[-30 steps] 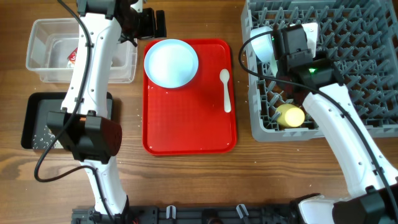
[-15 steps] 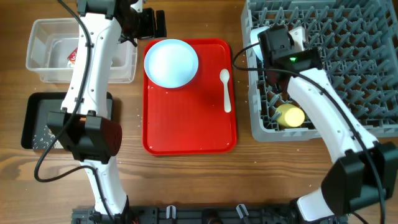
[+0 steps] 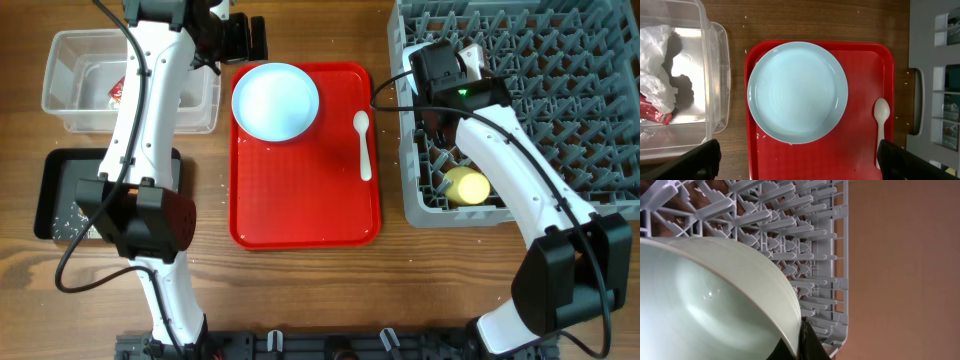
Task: Sort waste into correct bins and load items into the dishwasher rack
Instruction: 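Set the green bowl in the rack and withdraw the right gripper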
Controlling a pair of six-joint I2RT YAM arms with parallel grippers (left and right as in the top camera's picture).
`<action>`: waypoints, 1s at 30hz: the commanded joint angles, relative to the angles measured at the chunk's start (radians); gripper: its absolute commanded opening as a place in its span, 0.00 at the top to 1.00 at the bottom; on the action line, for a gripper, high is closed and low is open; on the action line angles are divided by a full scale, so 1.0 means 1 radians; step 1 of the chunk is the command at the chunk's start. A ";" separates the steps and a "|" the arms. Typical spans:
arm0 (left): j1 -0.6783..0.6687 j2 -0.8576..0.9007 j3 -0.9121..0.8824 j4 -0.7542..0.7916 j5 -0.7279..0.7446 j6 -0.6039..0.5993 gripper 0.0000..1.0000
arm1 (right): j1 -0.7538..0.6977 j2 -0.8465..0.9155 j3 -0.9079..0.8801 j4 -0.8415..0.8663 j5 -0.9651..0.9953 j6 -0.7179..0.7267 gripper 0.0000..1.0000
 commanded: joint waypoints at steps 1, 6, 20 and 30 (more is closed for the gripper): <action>0.000 0.013 -0.006 0.003 -0.006 -0.006 0.00 | -0.003 0.010 0.022 0.003 0.031 -0.022 0.96; 0.000 0.013 -0.006 0.003 -0.006 -0.006 0.00 | -0.003 0.010 0.022 0.002 0.046 -0.029 0.96; 0.000 0.013 -0.006 0.003 -0.006 -0.006 0.00 | 0.001 0.010 0.022 0.005 0.006 -0.028 0.96; 0.000 0.013 -0.006 0.003 -0.006 -0.006 0.00 | 0.029 0.010 0.022 0.002 -0.098 -0.025 0.96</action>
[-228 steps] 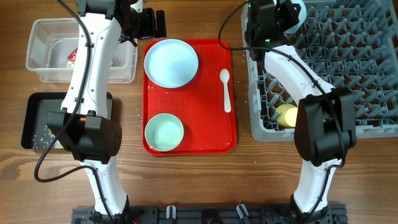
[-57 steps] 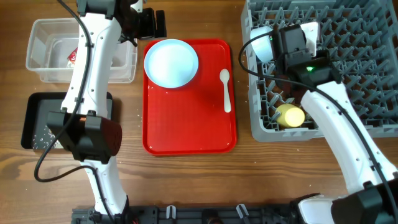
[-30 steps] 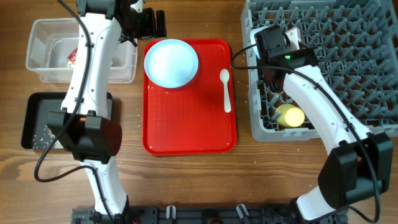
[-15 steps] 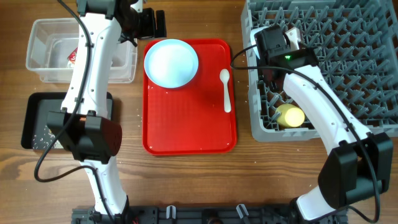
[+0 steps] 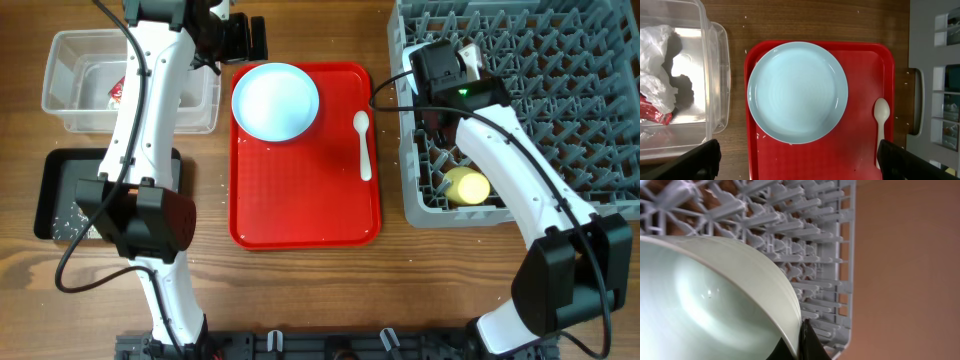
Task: Sort waste into correct bins and load items into the dishwasher rack
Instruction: 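Set the green bowl in the rack and withdraw the right gripper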
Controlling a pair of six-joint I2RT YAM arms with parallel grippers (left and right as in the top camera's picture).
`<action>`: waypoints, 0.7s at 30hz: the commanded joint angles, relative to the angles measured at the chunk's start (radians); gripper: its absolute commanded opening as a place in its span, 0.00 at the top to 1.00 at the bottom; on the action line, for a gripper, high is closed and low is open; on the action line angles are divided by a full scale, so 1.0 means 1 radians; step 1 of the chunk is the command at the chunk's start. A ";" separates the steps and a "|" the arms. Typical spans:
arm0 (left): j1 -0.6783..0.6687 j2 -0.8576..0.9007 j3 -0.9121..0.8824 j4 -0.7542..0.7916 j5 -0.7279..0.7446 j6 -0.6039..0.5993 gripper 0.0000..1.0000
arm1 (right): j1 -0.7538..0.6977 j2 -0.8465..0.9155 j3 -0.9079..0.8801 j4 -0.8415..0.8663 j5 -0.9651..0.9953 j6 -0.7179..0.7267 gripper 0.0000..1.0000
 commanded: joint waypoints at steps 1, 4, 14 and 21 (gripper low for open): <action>0.000 0.013 -0.006 0.003 -0.006 -0.006 0.00 | 0.027 0.010 0.018 -0.002 -0.057 0.000 0.96; 0.000 0.013 -0.006 0.003 -0.006 -0.006 0.00 | 0.029 0.010 0.018 -0.002 0.050 -0.001 0.96; 0.000 0.013 -0.006 0.003 -0.006 -0.006 0.00 | 0.064 0.011 0.018 0.041 0.305 -0.106 0.95; 0.000 0.013 -0.006 0.003 -0.006 -0.006 0.00 | 0.093 0.081 0.016 0.076 0.303 -0.185 0.96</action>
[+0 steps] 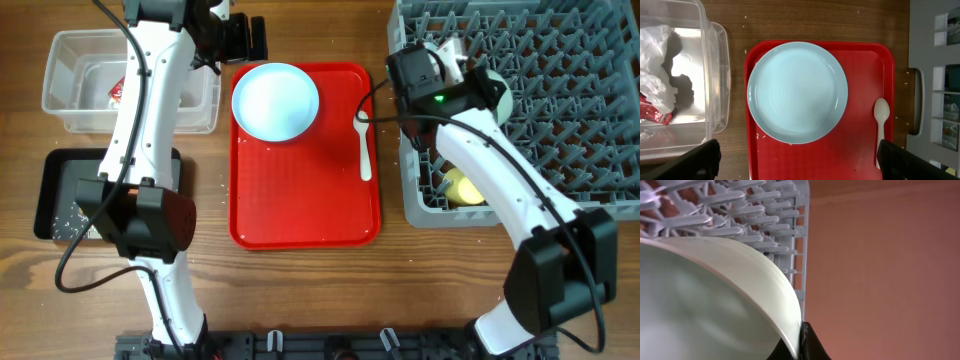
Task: Sort waste into correct bins and load items into the dishwasher rack
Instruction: 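Set the green bowl in the rack and withdraw the right gripper, then move the right gripper over the white spoon on the red tray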
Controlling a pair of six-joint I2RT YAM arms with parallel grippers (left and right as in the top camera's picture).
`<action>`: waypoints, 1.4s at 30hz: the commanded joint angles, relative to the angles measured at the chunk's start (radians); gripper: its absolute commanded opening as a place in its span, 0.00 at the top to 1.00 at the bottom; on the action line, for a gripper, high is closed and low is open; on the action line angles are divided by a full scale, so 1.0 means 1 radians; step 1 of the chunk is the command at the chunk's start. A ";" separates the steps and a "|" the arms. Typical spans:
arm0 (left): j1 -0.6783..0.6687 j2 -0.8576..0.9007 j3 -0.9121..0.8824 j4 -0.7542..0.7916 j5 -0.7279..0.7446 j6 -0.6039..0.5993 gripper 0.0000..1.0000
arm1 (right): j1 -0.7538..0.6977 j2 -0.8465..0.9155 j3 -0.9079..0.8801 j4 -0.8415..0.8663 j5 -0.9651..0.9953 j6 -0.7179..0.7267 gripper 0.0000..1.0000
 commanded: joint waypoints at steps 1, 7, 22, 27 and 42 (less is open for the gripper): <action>0.000 0.013 -0.006 0.003 -0.006 -0.006 0.00 | 0.011 0.066 0.014 -0.005 0.035 -0.038 0.96; 0.000 0.013 -0.006 0.003 -0.006 -0.006 0.00 | 0.035 0.093 0.012 -0.015 -0.020 -0.039 0.96; 0.000 0.013 -0.006 0.002 -0.006 -0.006 0.00 | 0.160 0.093 0.012 -0.056 -0.105 -0.154 0.00; 0.000 0.013 -0.006 0.003 -0.006 -0.006 0.00 | 0.181 0.093 0.012 -0.056 -0.104 -0.169 0.00; 0.000 0.013 -0.006 0.003 -0.006 -0.006 0.00 | 0.189 0.055 0.013 0.066 -0.347 -0.193 0.00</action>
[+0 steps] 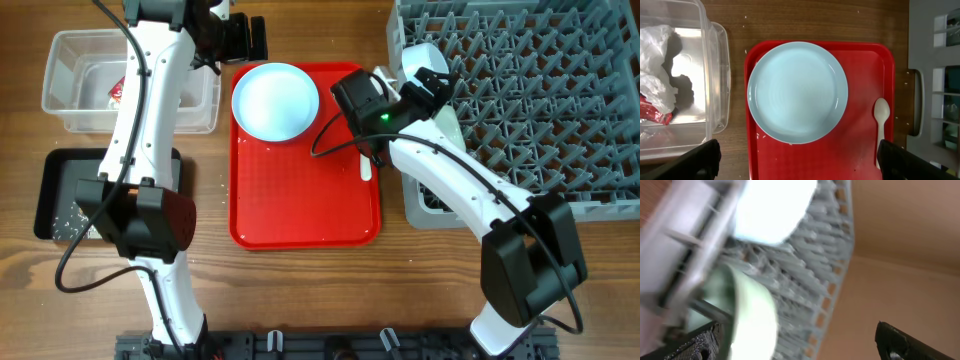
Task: Sort waste into correct bins and load items into the dishwasher rack
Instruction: 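Move the right gripper over the white spoon on the red tray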
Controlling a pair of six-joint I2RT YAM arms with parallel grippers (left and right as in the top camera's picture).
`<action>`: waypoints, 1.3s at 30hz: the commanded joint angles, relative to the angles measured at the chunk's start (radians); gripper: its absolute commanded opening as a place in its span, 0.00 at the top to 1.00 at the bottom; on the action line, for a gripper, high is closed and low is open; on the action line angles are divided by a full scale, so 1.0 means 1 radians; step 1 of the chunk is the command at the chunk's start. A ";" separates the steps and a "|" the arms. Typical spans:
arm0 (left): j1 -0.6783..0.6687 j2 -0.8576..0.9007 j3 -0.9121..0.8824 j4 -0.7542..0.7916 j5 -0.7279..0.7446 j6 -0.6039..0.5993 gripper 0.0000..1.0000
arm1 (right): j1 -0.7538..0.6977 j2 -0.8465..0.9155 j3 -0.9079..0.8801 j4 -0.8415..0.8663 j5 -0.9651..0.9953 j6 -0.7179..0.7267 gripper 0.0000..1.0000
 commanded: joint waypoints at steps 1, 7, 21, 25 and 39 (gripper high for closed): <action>0.000 0.013 -0.006 0.003 -0.006 -0.006 0.00 | 0.008 -0.023 0.013 0.029 -0.210 -0.016 0.00; 0.000 0.013 -0.006 0.003 -0.006 -0.006 0.00 | 0.008 -0.026 0.014 0.094 -0.301 0.017 0.00; 0.000 0.013 -0.006 0.003 -0.006 -0.006 0.00 | 0.008 -0.198 0.020 0.192 -0.562 0.034 0.00; 0.000 0.013 -0.006 0.003 -0.006 -0.006 0.00 | 0.009 -0.229 0.020 0.180 -0.785 0.104 0.00; 0.000 0.013 -0.006 0.003 -0.006 -0.006 0.00 | 0.009 -0.218 0.012 0.145 -1.380 0.399 0.00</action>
